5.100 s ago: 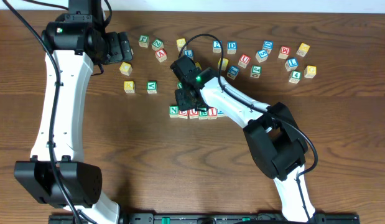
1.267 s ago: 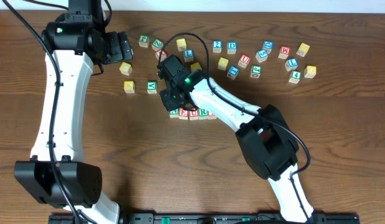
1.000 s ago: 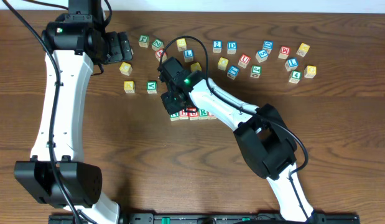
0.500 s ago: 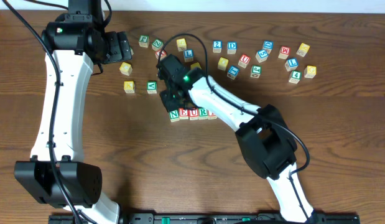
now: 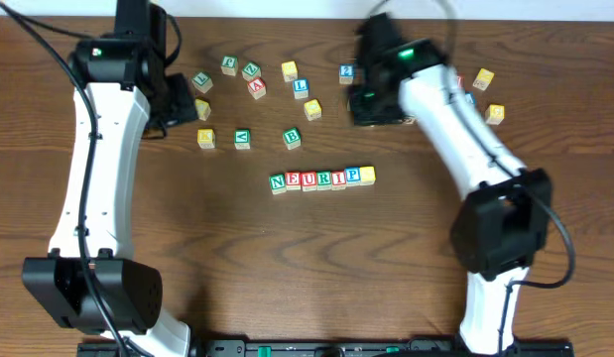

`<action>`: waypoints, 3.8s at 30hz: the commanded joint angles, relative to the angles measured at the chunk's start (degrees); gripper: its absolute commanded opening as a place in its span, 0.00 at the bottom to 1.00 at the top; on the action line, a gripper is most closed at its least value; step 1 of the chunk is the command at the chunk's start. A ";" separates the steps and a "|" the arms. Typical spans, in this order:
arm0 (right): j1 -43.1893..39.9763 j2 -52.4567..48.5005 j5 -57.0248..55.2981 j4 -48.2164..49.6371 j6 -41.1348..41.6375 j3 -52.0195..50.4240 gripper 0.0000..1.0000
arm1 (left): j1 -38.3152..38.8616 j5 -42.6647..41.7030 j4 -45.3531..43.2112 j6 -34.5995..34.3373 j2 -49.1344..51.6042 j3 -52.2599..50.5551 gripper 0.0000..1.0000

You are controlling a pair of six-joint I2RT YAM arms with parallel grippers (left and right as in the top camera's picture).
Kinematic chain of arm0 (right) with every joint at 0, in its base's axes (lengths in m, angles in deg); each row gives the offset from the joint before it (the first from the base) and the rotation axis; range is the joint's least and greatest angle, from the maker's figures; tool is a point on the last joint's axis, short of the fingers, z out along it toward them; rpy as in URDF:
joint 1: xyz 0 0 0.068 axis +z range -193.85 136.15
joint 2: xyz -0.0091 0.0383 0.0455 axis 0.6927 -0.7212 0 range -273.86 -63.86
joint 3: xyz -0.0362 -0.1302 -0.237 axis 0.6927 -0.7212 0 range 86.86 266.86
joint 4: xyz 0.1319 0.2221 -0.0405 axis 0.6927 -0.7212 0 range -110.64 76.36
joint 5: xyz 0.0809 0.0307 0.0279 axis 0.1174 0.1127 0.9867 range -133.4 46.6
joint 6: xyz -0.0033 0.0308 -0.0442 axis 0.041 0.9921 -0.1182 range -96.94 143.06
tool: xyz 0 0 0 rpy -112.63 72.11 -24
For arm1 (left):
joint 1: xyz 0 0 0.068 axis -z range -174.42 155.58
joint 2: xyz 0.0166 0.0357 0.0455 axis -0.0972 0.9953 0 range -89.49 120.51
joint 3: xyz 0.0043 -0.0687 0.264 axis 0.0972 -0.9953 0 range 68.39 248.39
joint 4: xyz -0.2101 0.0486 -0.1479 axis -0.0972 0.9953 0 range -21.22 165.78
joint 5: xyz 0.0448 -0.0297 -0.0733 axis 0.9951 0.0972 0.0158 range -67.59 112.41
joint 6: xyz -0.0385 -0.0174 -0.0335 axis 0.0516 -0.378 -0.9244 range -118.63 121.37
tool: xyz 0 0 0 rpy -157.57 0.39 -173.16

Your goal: Spell out NEURIPS

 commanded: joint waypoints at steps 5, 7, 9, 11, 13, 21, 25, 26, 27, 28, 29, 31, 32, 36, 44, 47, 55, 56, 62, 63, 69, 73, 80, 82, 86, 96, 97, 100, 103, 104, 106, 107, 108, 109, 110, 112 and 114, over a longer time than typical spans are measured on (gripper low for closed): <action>-9.05 0.22 -0.15 -2.69 -2.58 -2.03 0.16 | 1.16 -6.86 -3.93 -6.93 -0.79 -12.63 0.08; -10.60 0.22 -0.15 -2.93 -2.58 -2.12 0.17 | 2.69 -7.02 -6.82 -7.48 -0.79 -16.55 0.08; -11.54 0.22 -0.15 -3.08 -2.58 -2.12 0.18 | 4.31 -7.30 -9.49 -7.56 -0.79 -19.54 0.08; -12.11 0.22 -0.15 -3.10 -2.58 -2.12 0.19 | 6.14 -7.26 -12.00 -7.67 -0.72 -22.14 0.07; -12.33 0.22 -0.15 -3.13 -2.58 -2.12 0.20 | 7.69 -7.28 -14.14 -7.69 -0.39 -24.09 0.08; -12.31 0.15 -0.22 -2.82 -2.58 -2.12 0.21 | 12.57 -7.28 -19.80 -12.44 3.19 -27.43 0.08; -12.33 0.11 -0.61 -2.69 -2.58 -2.12 0.21 | 14.78 -7.30 -21.40 -13.11 4.90 -27.43 0.08; -12.33 0.11 -0.81 -2.69 -2.58 -2.14 0.21 | 15.19 -7.28 -21.68 -13.73 5.29 -27.43 0.08; -12.33 0.11 -1.09 -2.69 -2.58 -2.12 0.21 | 15.56 -7.26 -21.86 -14.64 6.01 -27.43 0.08; -12.33 0.11 -1.51 -2.71 -2.58 -2.12 0.21 | 15.72 -7.28 -21.90 -15.43 6.60 -27.43 0.08; -12.31 0.11 -1.88 -2.69 -2.58 -2.14 0.21 | 15.76 -7.28 -21.90 -16.52 7.56 -27.43 0.08; -12.28 0.11 -1.86 -2.67 -2.58 -2.14 0.21 | 15.74 -7.28 -21.90 -17.64 9.29 -27.43 0.07; -12.28 0.11 -1.88 -2.64 -2.58 -2.14 0.21 | 15.74 -7.28 -21.94 -17.75 10.03 -27.43 0.08; -12.31 0.11 -1.88 -2.67 -2.60 -2.14 0.21 | 15.76 -7.26 -22.34 -17.73 11.30 -27.43 0.08; -12.31 0.09 -2.54 -2.60 -2.58 -2.14 0.22 | 16.26 -10.71 -24.81 -15.78 11.37 -27.43 0.08; -12.31 0.09 -2.54 -2.58 -2.58 -2.14 0.22 | 16.90 -10.69 -25.11 -15.80 11.63 -27.43 0.08; -12.31 0.09 -3.17 -2.60 -2.58 -2.14 0.22 | 18.51 -10.69 -25.24 -15.78 12.92 -27.43 0.07; -12.31 0.09 -3.15 -2.62 -2.58 -2.14 0.23 | 18.64 -10.69 -25.33 -15.78 13.05 -27.43 0.08; -12.31 0.09 -3.17 -2.64 -2.58 -2.14 0.23 | 18.86 -10.69 -26.03 -15.74 13.57 -27.43 0.08; -12.31 0.09 -3.15 -2.67 -2.58 -2.14 0.23 | 18.86 -10.67 -26.21 -15.74 13.57 -27.43 0.08; -12.31 0.09 -3.15 -3.74 -2.58 -2.23 0.23 | 18.86 -10.67 -26.60 -15.74 13.57 -27.43 0.08; -12.28 0.09 -2.64 -4.57 -2.58 -4.48 0.21 | 18.86 -10.67 -26.60 -15.74 13.57 -27.43 0.08; -11.80 0.09 1.22 -1.77 -2.60 -12.26 0.15 | 19.12 -10.67 -26.64 -13.09 13.57 -27.43 0.07; -11.32 0.09 2.16 -0.85 -2.60 -14.01 0.15 | 19.30 -10.67 -26.67 -12.68 13.57 -27.43 0.07; -10.16 0.09 2.80 -0.44 -2.58 -15.58 0.15 | 19.61 -10.67 -26.88 -11.63 13.57 -27.43 0.08; -6.78 0.09 2.89 0.87 -2.56 -18.38 0.17 | 19.82 -10.67 -27.34 -9.77 13.57 -27.43 0.07; -6.69 0.09 2.89 0.98 -2.56 -18.69 0.16 | 19.82 -10.64 -27.47 -9.42 13.57 -27.43 0.08; -6.67 0.09 2.91 0.98 -2.54 -19.12 0.17 | 19.82 -10.64 -27.69 -9.25 13.57 -27.43 0.08; -6.62 0.09 3.13 0.96 -2.51 -19.28 0.16 | 19.82 -10.62 -28.09 -8.31 13.57 -27.43 0.07; -6.60 0.09 3.13 0.94 -2.36 -19.32 0.17 | 19.82 -10.60 -28.17 -7.89 13.57 -27.43 0.07; -6.45 0.09 3.13 1.01 -2.10 -19.52 0.17 | 19.82 -10.21 -28.35 -7.74 13.57 -27.43 0.08; -6.34 0.09 3.13 1.07 -2.10 -19.67 0.17 | 19.82 -10.14 -28.44 -7.72 13.57 -27.43 0.08; -6.21 0.07 3.13 1.07 -2.10 -19.78 0.17 | 19.82 -10.03 -28.57 -7.52 13.57 -27.43 0.08; -6.08 0.07 3.13 1.25 -2.10 -20.00 0.17 | 19.82 -10.03 -28.76 -7.13 13.57 -27.43 0.08; -5.92 0.07 3.13 1.53 -2.10 -20.37 0.17 | 19.82 -10.01 -28.92 -7.02 13.57 -27.43 0.08; -5.64 0.07 3.13 2.23 -2.03 -21.14 0.18 | 19.82 -10.01 -29.16 -6.67 13.57 -27.43 0.08; -5.51 0.07 3.10 3.21 -1.44 -22.18 0.18 | 19.82 -10.03 -29.20 -6.69 13.57 -27.43 0.07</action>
